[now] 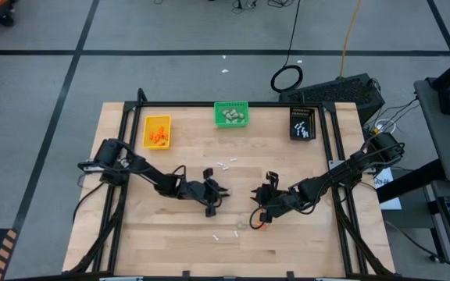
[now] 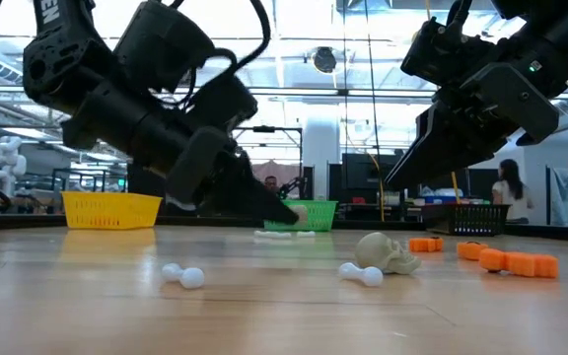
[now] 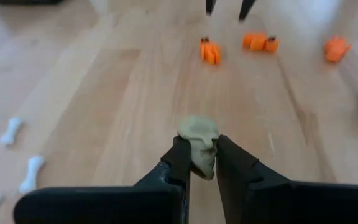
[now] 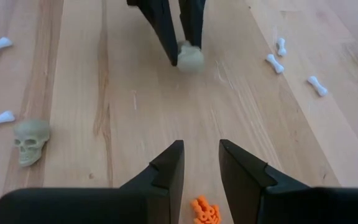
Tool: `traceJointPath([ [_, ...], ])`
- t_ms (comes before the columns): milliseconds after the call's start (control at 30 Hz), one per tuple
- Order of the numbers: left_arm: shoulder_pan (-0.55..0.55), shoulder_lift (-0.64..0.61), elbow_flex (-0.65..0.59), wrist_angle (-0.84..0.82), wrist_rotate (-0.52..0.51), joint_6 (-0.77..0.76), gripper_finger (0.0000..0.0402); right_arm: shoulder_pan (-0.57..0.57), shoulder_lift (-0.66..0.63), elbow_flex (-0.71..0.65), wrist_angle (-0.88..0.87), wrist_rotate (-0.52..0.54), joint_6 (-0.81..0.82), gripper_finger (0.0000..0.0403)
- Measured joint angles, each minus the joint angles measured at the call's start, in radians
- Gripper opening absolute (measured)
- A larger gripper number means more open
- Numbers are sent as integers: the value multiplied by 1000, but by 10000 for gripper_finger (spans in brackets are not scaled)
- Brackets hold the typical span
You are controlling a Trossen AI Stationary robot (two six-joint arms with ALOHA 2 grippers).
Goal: Sort Halloween decoration
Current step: Put the gray skull toy into the green bin
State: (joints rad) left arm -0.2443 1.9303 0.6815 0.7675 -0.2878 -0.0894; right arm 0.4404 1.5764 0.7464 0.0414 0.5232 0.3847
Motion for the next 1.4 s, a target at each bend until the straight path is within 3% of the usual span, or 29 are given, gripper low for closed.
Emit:
traceJointPath([
  [267, 5, -91, -1, 1, -1, 62, 47, 0, 0, 0, 0, -1, 0, 86],
  [533, 60, -287, -87, 30, -5, 114, 47, 0, 0, 0, -1, -2, 3, 86],
  [833, 105, -483, -340, 391, 25, 98, 47, 0, 0, 0, 1, -2, 2, 86],
  [1067, 107, -510, -424, 539, 33, 96, 47, 0, 0, 0, 10, -1, -1, 86],
  [1400, 107, -510, -424, 623, 82, 95, 47, 0, 0, 0, 15, 0, -4, 86],
])
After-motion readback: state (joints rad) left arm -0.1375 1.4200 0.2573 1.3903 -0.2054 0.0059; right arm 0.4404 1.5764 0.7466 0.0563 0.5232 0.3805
